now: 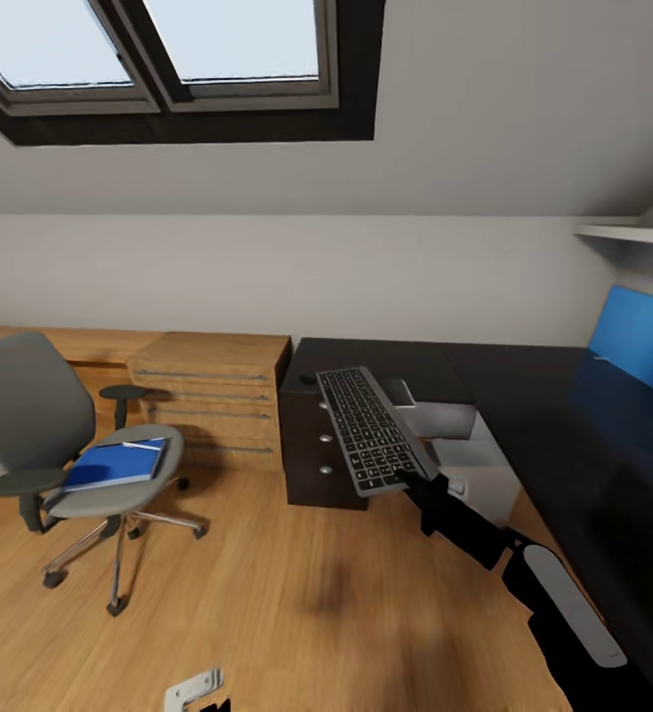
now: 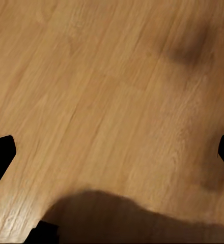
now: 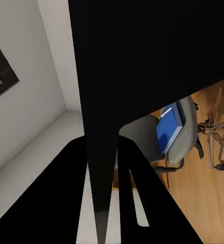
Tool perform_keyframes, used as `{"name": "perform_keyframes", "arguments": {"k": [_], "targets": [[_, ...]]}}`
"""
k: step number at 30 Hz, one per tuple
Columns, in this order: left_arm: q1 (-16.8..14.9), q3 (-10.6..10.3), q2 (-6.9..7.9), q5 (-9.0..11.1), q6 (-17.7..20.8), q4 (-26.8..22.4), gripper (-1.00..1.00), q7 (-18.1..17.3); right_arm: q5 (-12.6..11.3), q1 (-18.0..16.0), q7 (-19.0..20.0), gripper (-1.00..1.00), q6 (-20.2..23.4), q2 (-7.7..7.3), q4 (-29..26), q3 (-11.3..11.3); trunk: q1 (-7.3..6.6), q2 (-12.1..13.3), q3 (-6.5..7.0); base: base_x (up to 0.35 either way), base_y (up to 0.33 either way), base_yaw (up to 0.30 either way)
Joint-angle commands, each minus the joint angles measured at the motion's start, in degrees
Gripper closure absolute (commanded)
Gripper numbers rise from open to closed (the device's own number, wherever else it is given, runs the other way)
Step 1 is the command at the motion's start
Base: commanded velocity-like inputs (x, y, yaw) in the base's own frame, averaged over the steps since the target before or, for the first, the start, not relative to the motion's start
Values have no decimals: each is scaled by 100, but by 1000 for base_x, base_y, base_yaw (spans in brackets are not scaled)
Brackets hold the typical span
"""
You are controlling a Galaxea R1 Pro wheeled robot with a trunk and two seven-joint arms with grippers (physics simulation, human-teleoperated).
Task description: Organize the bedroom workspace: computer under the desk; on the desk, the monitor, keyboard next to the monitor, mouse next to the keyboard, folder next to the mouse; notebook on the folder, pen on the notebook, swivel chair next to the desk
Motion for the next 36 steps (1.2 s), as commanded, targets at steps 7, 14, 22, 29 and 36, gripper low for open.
{"name": "perform_keyframes", "arguments": {"k": [7, 14, 22, 29, 36], "targets": [[-2, -16, 2, 55, 16, -7, -100, 46, -80, -4, -31, 100, -6, -17, -5, 4, -114, 198, 81, -336, -49, -126], [-2, -33, 2, 55, 16, 0, -100, 46, -79, -4, 18, 100, 20, -17, -1, 10, -114, 198, 80, -270, -131, -13], [-2, -56, -1, 53, 16, 6, -100, 46, -80, -4, 30, 100, 15, -25, 7, -2, -114, 198, 80, -89, -100, 0], [-2, -60, 1, 54, 16, 11, -100, 46, -80, -4, 30, 100, 10, -40, 98, -10, -114, 198, 80, -170, -254, 0], [-2, -49, 2, 55, 16, 16, -100, 46, -75, -4, 272, 100, -17, -51, 269, -21, -114, 198, 80, -173, -258, 0]]}}
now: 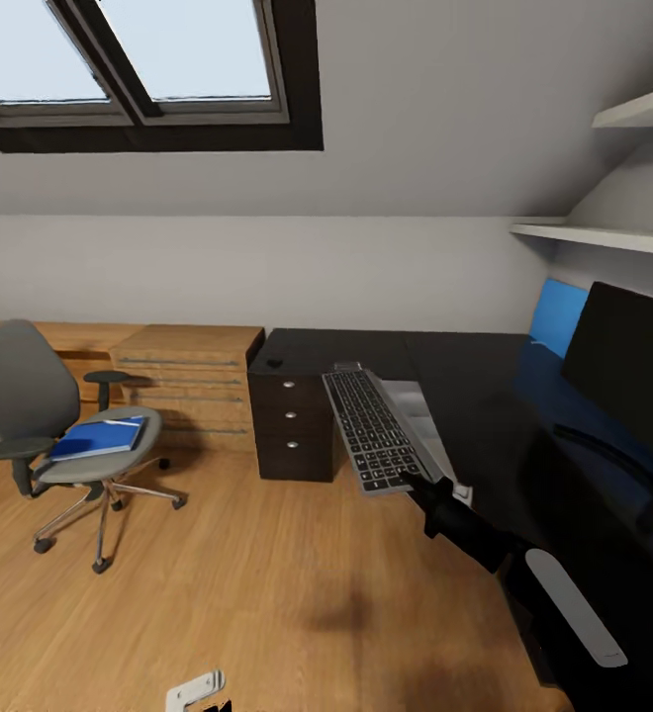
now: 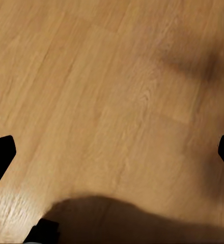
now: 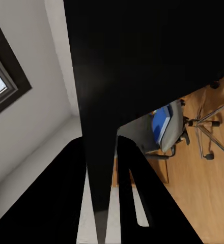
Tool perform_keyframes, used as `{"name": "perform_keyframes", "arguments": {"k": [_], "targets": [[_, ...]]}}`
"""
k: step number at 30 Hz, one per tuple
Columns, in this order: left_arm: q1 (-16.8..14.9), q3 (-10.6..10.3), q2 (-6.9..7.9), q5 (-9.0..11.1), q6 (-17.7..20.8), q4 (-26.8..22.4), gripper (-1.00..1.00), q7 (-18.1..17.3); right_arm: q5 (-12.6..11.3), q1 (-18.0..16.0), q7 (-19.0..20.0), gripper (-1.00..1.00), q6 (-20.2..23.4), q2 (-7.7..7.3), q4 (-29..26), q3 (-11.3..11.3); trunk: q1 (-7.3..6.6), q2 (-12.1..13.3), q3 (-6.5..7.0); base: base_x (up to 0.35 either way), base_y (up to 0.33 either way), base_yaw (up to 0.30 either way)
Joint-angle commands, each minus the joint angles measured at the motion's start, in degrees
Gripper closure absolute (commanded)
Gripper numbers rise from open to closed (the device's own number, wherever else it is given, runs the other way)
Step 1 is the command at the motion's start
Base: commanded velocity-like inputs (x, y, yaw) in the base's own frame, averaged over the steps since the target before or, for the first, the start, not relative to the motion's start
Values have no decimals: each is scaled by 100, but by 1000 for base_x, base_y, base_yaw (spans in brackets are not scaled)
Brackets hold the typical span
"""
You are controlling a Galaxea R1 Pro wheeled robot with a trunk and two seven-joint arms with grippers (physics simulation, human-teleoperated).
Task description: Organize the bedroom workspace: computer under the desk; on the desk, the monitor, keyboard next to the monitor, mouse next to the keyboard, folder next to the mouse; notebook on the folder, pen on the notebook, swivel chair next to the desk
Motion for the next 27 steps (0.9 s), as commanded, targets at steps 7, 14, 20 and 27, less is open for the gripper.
{"name": "perform_keyframes", "arguments": {"k": [7, 14, 20, 27], "targets": [[-2, -13, 0, 52, 19, -11, -100, 54, 2, -3, 222, 100, 8, -21, 45, 6, -2, -4, -6, -174, -260, 0], [-2, -13, 2, 51, 19, -10, -100, 61, 1, -3, 211, 100, -6, -181, 359, -321, -2, -4, -6, -154, -284, 0], [-2, -15, -1, 54, 19, -10, -100, 64, 32, -3, 210, 100, -80, -182, 759, -428, -2, -4, -6, -128, -293, 0], [-2, -10, 2, 54, 19, -2, -100, 65, 219, -3, 199, 100, -262, -188, 881, -441, -2, -4, -6, -44, -311, 0]]}}
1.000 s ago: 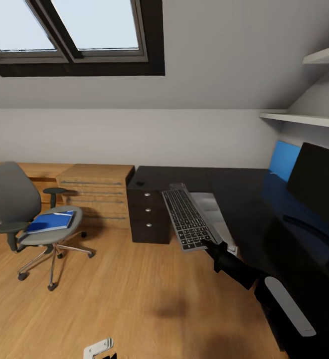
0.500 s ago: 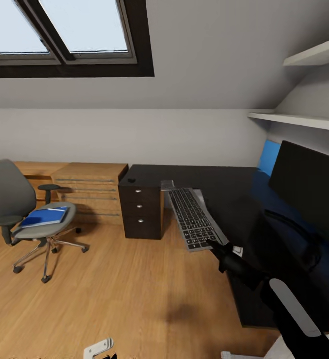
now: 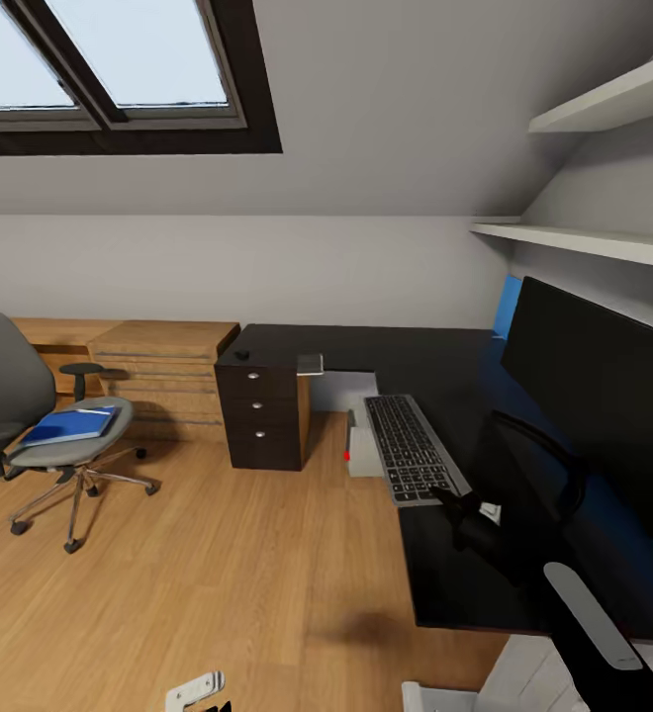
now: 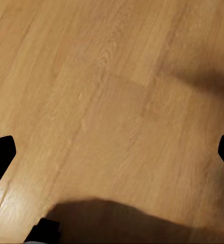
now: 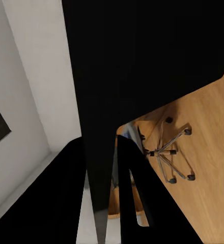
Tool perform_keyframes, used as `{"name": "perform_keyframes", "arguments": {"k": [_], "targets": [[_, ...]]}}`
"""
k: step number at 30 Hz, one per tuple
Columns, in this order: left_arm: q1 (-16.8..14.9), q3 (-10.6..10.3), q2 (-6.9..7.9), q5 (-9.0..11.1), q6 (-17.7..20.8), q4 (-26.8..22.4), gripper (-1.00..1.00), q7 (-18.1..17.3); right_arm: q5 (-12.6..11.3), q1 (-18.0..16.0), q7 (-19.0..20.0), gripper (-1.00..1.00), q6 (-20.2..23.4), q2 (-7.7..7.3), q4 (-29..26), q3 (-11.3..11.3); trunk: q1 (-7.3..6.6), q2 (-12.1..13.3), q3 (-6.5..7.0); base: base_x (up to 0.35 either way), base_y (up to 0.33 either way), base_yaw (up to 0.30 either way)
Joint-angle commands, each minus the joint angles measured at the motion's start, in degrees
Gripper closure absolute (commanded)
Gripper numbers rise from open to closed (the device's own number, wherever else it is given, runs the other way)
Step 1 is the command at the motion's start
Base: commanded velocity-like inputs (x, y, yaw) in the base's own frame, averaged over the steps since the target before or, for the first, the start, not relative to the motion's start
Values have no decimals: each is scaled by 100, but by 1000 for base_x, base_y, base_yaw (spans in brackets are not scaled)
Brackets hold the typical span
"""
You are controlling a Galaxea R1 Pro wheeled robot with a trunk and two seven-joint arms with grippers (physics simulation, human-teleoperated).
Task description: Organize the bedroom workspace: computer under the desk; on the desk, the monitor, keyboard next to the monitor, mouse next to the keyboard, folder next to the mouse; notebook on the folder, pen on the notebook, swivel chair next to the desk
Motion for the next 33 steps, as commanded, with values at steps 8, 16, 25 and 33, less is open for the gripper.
{"name": "perform_keyframes", "arguments": {"k": [8, 16, 25, 33], "targets": [[-2, 16, 6, 54, 11, -12, -100, 47, -25, -13, 21, 100, -165, -16, 198, 8, 0, -4, -6, 3, -325, 0], [-2, 26, 11, 57, 18, -12, -100, 47, -18, -22, 21, 100, -538, -16, 417, 8, 0, -4, -6, 48, -210, 0], [-2, 30, 9, 63, 19, -12, -100, 47, -18, -22, 21, 100, -1226, 8, 486, 25, 0, -4, -6, 2, -6, 0], [-2, 23, 2, 56, 19, -12, -100, 47, -18, -22, 21, 100, -1261, 11, 511, 26, 0, -4, -6, 0, -78, 0]]}}
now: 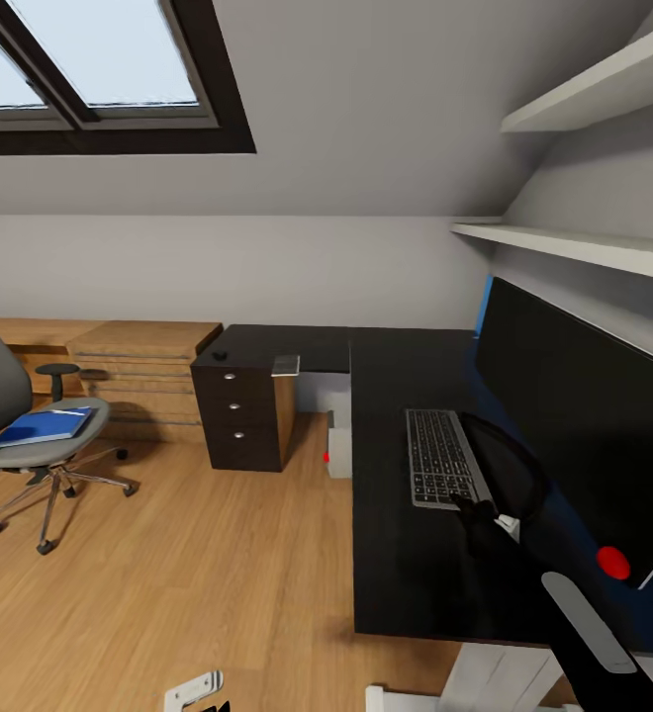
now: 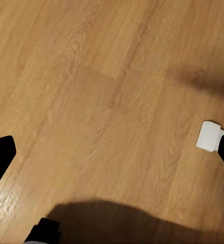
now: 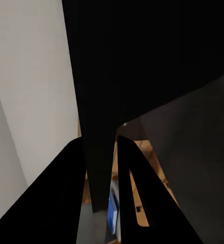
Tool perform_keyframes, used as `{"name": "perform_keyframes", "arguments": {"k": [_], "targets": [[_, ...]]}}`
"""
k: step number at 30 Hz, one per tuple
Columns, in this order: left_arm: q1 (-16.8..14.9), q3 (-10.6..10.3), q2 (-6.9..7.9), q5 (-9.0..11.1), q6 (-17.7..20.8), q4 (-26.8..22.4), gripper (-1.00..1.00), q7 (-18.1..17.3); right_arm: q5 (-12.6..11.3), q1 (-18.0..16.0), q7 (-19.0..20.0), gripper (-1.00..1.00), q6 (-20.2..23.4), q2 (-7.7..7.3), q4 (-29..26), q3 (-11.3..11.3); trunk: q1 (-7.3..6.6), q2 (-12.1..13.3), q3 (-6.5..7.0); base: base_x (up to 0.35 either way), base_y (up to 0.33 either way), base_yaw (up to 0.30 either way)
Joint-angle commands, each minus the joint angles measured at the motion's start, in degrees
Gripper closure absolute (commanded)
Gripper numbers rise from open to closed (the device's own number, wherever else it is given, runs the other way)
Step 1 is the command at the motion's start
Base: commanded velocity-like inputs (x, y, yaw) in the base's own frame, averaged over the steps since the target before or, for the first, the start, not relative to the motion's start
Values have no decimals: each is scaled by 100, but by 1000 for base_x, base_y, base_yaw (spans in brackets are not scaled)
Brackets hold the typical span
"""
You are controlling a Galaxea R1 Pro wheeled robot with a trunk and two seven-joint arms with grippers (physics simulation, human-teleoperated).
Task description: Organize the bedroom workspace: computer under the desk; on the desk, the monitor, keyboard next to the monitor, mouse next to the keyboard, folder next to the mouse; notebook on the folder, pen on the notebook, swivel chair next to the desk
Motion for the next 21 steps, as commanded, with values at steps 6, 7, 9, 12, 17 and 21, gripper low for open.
{"name": "perform_keyframes", "arguments": {"k": [6, 7, 9, 12, 17, 21], "targets": [[-2, -7, 3, 53, 17, -10, -100, 46, -51, -4, 37, 100, 27, -5, -4, 31, 0, -4, -6, 0, -10, 0], [-2, -8, 4, 53, 17, -10, -100, 46, -53, -4, 43, 100, 32, -5, -4, 33, 0, -4, -6, 0, -2, 0], [-2, -7, 4, 53, 17, -10, -100, 45, -55, -4, 53, 100, 42, -5, -11, 32, 0, -4, -6, 0, 0, 0], [-2, -7, 8, 53, 17, -10, -100, 43, -56, -4, 58, 100, 45, -5, -13, 40, 0, -4, -6, 0, 0, 0], [-2, -9, 7, 53, 17, -10, -100, 34, -119, -4, 26, 100, 68, 2, -22, 29, 0, -4, -6, 22, 0, 0], [-2, -10, 10, 53, 9, -10, -100, 35, -135, -4, 64, 100, 80, 19, -44, 38, 0, -4, -6, 228, 0, 0]]}}
